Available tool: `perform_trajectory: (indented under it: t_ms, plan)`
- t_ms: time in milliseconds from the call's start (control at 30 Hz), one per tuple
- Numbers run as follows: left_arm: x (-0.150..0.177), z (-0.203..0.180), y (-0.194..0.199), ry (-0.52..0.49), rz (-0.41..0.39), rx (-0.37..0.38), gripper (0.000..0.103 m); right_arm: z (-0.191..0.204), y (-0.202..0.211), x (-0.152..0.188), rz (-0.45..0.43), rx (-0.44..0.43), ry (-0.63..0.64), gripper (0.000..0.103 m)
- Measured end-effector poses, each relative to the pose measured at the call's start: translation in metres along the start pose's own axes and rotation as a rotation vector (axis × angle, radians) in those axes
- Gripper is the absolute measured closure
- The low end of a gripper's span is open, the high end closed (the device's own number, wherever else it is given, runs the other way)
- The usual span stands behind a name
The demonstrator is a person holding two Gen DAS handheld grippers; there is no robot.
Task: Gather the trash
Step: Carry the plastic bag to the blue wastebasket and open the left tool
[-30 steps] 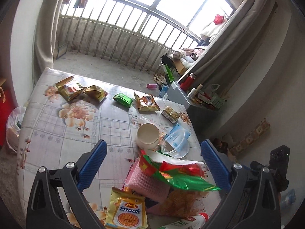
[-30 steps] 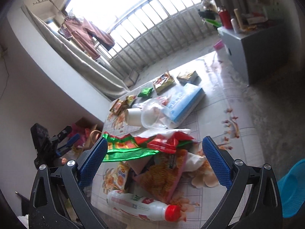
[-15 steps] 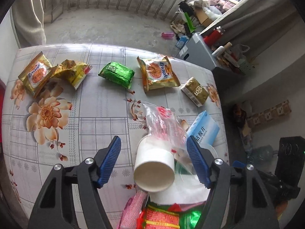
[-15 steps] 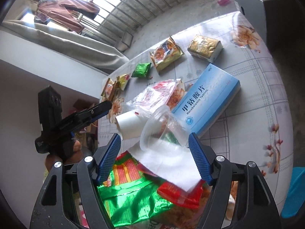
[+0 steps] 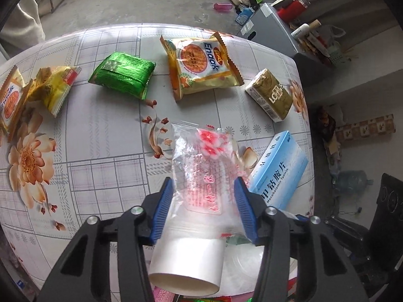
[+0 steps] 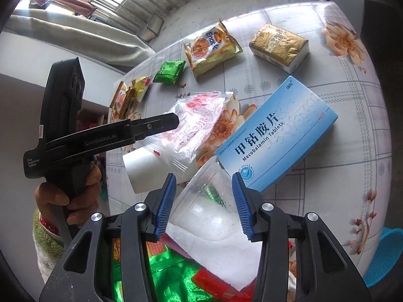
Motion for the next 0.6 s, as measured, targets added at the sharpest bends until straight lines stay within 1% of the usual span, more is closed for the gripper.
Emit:
perform_trajectory:
  t_ms: [33, 67, 100, 167, 267, 367, 467, 567, 600]
  plan:
    - [0.001, 0.001, 0.000, 0.001, 0.004, -0.007, 0.073, -0.001, 0.003, 0.001, 0.002, 0.004, 0.010, 0.068]
    - [0.002, 0.002, -0.001, 0.004, 0.004, -0.004, 0.077, -0.002, 0.007, 0.002, 0.003, 0.008, 0.018, 0.071]
    - [0.003, 0.004, 0.001, 0.011, 0.001, -0.001, 0.084, -0.003, 0.010, 0.003, 0.004, 0.011, 0.027, 0.073]
    - [0.003, 0.006, 0.003, 0.024, -0.015, 0.002, 0.090, -0.007, 0.017, 0.005, 0.006, 0.021, 0.039, 0.080]
    - [0.002, 0.008, 0.010, 0.038, -0.045, 0.004, 0.092, -0.010, 0.024, 0.009, 0.002, 0.040, 0.056, 0.087]
    - [-0.001, 0.004, 0.021, 0.053, -0.086, 0.027, 0.094, -0.014, 0.032, 0.012, -0.011, 0.042, 0.055, 0.094]
    - [-0.007, 0.000, 0.037, 0.058, -0.141, 0.043, 0.095, -0.018, 0.044, 0.016, -0.030, 0.034, 0.052, 0.097]
    - [-0.011, -0.008, 0.055, 0.057, -0.193, 0.057, 0.096, -0.016, 0.053, 0.019, -0.062, 0.044, 0.067, 0.098]
    - [-0.012, -0.010, 0.063, 0.052, -0.214, 0.060, 0.096, -0.009, 0.050, 0.019, -0.074, 0.048, 0.072, 0.098]
Point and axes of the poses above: each gripper's, at about its wrist camera, not at the fingertips, and y roughly against the way its jaws point, z to its left, x to its underside, the point moved 8 cm from there along -y, roughly the way its jaws point, and after that the axes turned 13 degrees about -z, right-handed, at the moved point
